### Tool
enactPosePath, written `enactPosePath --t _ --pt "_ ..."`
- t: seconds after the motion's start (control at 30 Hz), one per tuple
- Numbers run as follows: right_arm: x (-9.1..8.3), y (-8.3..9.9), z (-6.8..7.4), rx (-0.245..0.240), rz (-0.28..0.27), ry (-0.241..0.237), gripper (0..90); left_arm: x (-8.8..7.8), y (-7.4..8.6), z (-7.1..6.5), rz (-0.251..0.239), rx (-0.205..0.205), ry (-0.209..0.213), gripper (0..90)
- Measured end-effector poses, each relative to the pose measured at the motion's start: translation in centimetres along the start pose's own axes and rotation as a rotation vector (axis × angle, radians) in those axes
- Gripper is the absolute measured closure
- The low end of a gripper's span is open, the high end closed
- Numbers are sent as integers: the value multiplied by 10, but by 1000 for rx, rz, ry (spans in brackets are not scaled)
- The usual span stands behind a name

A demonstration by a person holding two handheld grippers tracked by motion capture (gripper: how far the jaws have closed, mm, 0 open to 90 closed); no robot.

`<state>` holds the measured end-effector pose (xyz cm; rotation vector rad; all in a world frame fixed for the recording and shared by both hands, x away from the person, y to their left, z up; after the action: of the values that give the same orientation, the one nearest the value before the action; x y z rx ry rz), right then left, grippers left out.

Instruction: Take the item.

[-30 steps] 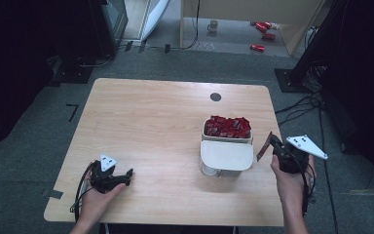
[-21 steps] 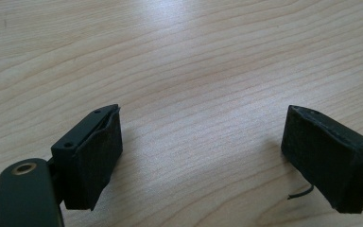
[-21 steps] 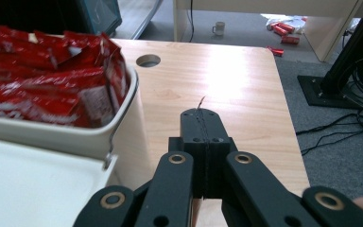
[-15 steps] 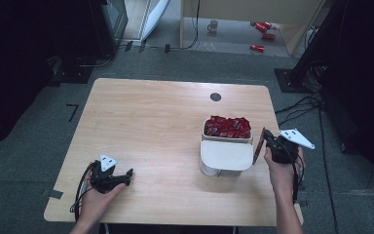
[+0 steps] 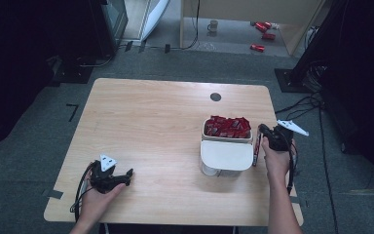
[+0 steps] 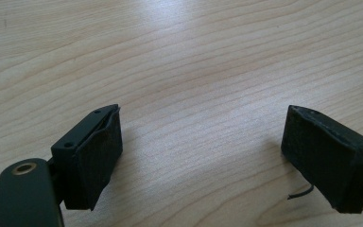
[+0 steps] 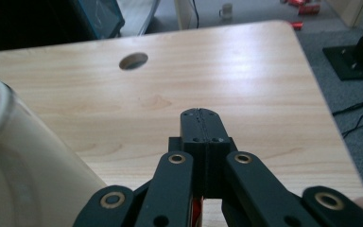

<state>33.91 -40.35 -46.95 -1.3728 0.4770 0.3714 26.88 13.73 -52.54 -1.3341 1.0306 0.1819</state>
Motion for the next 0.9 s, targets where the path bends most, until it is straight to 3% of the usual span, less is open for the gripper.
enactPosePath --t 0.13,0.37,0.63,0.9 --pt "12 6 4 -18 34 -5 900 0 0 0 0 0 0 137" --pt "29 14 1 20 90 8 900 0 0 0 0 0 0 137" --pt "35 18 -1 44 105 -7 900 0 0 0 0 0 0 137" --pt "33 19 -8 67 106 -44 789 0 0 0 0 0 0 137"
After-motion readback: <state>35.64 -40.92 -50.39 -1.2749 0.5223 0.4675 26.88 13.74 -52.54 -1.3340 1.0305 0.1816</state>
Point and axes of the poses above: each handheld gripper's, and its own axes: x roughly forward along the jaws, y roughly out of its underside, z roughly to its left, the point moved 1 cm from there along x, roughly forward along the jaws, and after that the axes turned 10 degrees about y, right-handed, at the moved point
